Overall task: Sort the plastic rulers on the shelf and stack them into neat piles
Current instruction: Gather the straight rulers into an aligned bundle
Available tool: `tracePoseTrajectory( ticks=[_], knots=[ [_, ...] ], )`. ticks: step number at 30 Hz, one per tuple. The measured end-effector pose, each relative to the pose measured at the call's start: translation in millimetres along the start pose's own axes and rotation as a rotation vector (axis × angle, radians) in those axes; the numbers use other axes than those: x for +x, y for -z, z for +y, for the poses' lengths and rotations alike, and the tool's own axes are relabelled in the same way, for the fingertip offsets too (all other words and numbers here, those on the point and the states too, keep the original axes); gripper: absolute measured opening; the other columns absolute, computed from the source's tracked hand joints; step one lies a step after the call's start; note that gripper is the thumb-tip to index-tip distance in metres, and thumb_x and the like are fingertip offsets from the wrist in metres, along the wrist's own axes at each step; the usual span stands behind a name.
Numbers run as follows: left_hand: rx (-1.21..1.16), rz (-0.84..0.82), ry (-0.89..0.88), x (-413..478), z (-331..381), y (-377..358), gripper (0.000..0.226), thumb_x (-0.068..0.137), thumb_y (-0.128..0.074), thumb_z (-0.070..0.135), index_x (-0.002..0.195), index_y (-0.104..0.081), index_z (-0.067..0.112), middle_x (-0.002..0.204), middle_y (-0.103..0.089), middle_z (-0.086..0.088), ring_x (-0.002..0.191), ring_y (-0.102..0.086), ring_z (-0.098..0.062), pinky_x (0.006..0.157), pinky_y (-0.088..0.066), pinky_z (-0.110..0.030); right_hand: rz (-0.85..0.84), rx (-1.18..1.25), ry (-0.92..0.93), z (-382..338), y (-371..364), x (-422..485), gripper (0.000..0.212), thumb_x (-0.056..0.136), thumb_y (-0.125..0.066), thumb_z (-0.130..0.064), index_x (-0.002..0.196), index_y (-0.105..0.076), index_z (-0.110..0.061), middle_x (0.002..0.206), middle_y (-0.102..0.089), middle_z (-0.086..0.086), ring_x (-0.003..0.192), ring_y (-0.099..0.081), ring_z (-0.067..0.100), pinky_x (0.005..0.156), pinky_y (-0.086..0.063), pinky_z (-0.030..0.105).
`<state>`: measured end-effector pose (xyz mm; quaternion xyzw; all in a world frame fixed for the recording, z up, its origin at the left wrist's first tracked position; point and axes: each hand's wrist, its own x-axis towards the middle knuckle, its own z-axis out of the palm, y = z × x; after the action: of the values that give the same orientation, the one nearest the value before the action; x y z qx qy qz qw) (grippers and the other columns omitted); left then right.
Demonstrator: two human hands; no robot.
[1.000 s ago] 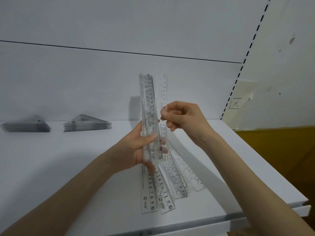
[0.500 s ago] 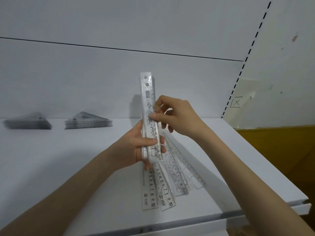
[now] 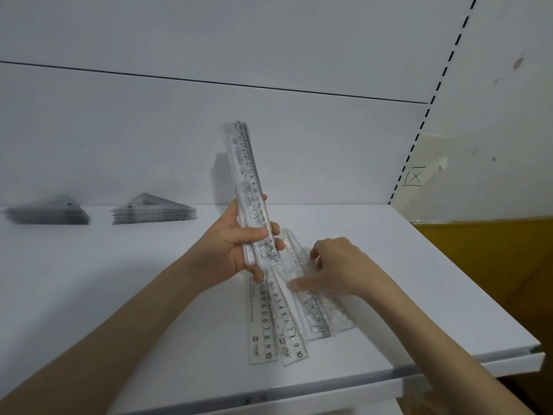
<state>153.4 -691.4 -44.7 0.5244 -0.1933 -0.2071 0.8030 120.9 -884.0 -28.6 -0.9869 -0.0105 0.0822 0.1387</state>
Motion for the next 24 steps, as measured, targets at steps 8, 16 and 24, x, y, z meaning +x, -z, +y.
tracePoseTrajectory(
  ticks=[8,16,24],
  knots=[
    [0.022,-0.013,0.021,-1,-2,-1,0.067,0.075,-0.059,0.002,0.132,-0.039,0.029,0.087,-0.063,-0.01,0.08,-0.065,-0.028,0.038,-0.046,-0.03,0.019,0.491,-0.052,20,2,6,0.019,0.076,-0.078,-0.019,0.069,-0.066,-0.005,0.061,-0.068,0.008,0.048,-0.055,0.01,0.062,-0.051,0.028],
    [0.018,-0.021,0.026,-1,-1,0,0.067,0.076,-0.059,0.002,0.132,-0.04,0.032,0.088,-0.063,-0.009,0.081,-0.065,-0.028,0.039,-0.046,-0.03,0.075,1.212,0.068,25,15,-9,0.017,0.09,-0.063,-0.016,0.077,-0.066,-0.005,0.068,-0.067,0.003,0.058,-0.063,0.01,0.049,-0.045,0.016],
    [0.059,-0.058,0.052,-2,-4,-4,0.065,0.076,-0.06,0.0,0.131,-0.041,0.03,0.09,-0.061,-0.011,0.083,-0.066,-0.03,0.04,-0.049,-0.032,0.124,1.275,0.158,13,32,-22,0.016,0.089,-0.063,-0.017,0.076,-0.063,-0.007,0.07,-0.068,0.006,0.062,-0.065,0.015,0.051,-0.047,0.018]
  ],
)
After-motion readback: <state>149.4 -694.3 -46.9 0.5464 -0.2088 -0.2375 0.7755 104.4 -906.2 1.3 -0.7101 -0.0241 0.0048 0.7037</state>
